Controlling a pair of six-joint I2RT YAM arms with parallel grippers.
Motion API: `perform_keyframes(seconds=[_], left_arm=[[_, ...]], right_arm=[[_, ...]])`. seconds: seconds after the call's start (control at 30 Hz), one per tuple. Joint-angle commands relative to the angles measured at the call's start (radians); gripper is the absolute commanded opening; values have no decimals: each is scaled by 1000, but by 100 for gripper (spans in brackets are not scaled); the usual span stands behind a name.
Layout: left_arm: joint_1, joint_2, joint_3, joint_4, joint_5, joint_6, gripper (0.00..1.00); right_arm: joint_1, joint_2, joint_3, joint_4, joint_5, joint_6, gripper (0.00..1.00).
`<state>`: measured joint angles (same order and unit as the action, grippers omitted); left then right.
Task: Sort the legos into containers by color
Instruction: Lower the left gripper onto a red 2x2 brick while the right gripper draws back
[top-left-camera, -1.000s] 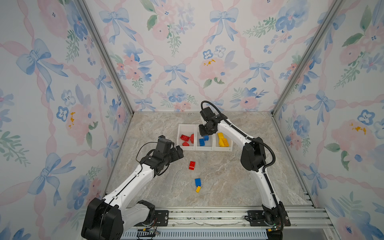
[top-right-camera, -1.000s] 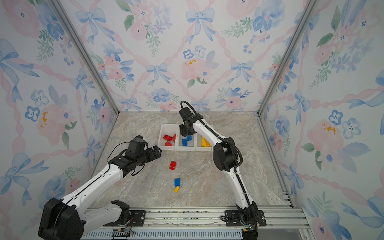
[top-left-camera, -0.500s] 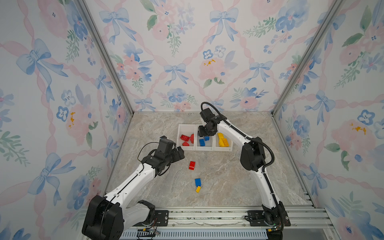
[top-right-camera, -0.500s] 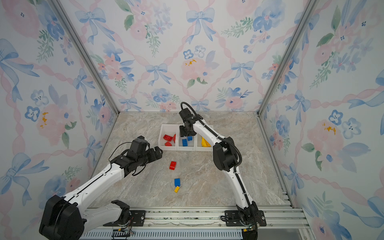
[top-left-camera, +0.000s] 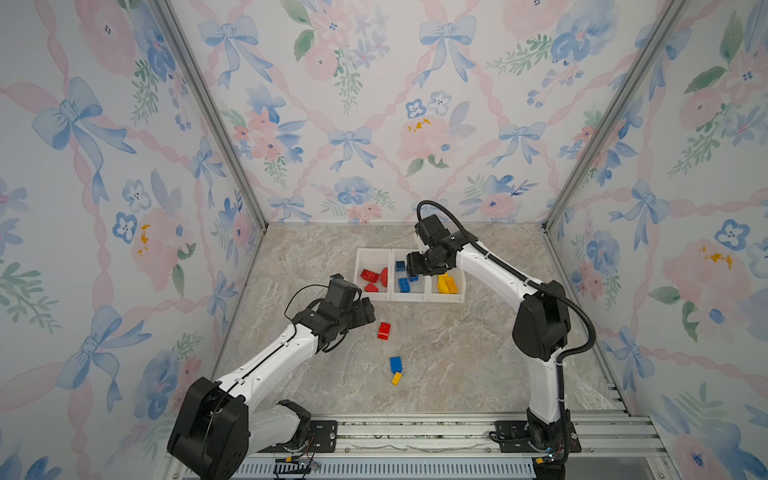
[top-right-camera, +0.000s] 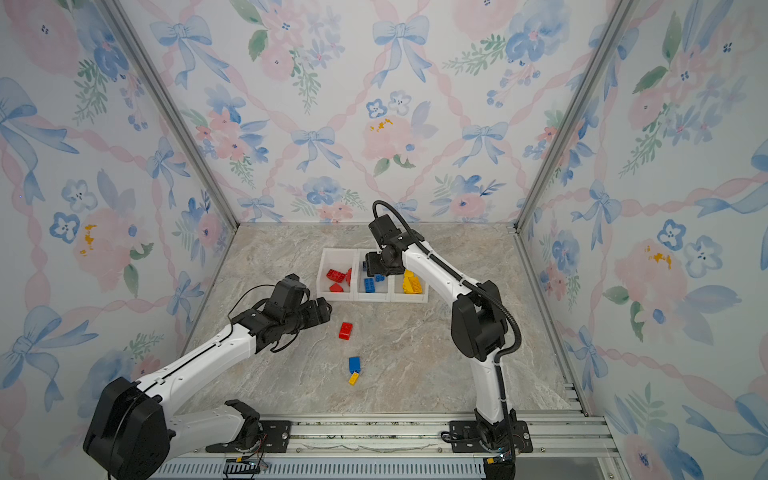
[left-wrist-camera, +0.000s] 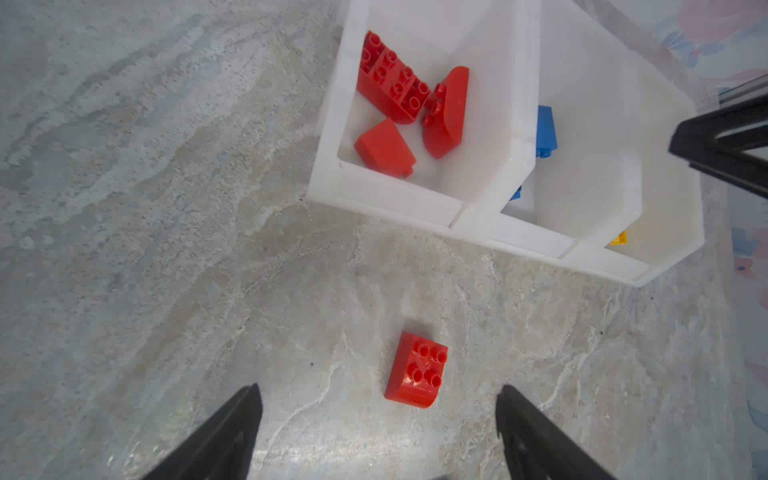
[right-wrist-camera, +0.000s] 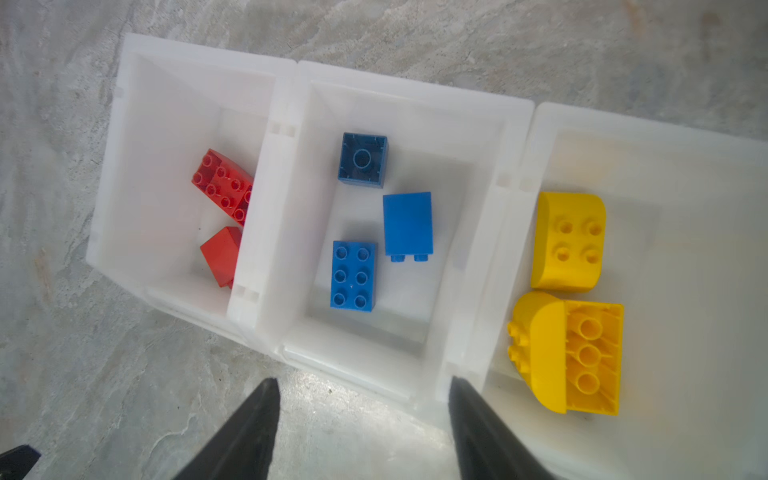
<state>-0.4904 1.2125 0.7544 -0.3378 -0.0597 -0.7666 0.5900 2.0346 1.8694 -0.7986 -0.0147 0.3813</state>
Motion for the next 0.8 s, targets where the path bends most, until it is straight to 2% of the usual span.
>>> perform_keyframes(seconds=[0.0, 0.4, 0.77], left_arm=[[-23, 35, 38, 4, -21, 28, 89], [-108, 197, 133, -20, -23, 67, 87], [-190, 345, 274, -178, -117, 124, 84]], right_arm=[[9, -78, -89, 14, 1, 11, 72], [22, -329, -394, 28, 9, 78, 87], [27, -503, -605, 41, 37, 150, 88]])
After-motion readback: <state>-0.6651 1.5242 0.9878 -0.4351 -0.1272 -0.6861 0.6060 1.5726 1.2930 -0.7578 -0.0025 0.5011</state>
